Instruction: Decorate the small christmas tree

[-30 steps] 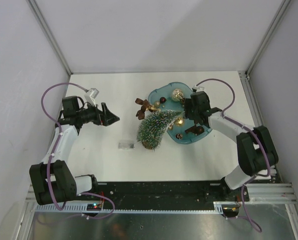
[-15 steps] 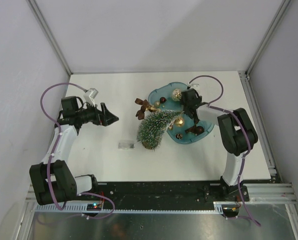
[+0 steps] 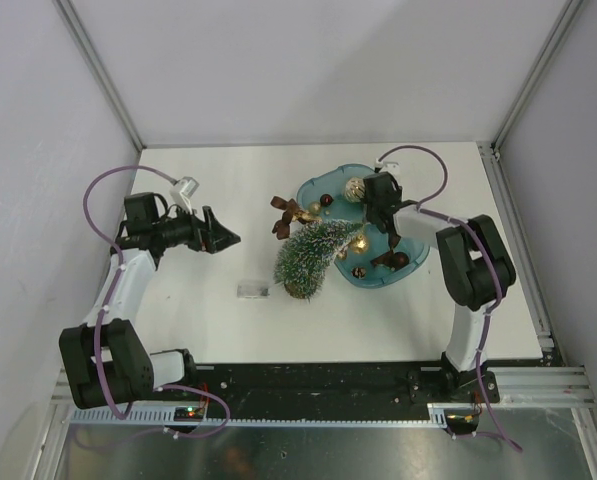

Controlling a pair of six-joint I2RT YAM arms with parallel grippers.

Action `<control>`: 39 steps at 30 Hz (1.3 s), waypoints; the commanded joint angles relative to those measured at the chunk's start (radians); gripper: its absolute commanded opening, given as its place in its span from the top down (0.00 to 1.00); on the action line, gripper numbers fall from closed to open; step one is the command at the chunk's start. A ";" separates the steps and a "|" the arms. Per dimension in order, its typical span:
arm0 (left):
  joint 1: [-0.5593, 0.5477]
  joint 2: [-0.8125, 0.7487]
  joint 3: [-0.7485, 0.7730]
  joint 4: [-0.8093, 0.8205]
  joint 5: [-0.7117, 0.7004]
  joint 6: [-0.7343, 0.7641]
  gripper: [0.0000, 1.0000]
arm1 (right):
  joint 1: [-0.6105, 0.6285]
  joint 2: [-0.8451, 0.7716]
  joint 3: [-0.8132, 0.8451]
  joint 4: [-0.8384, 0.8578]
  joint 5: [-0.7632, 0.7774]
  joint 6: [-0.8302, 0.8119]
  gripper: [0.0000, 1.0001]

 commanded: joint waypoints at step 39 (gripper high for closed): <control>-0.294 -0.013 -0.061 0.157 0.237 -0.070 0.01 | 0.318 -1.494 -0.500 -0.433 -0.254 0.269 0.71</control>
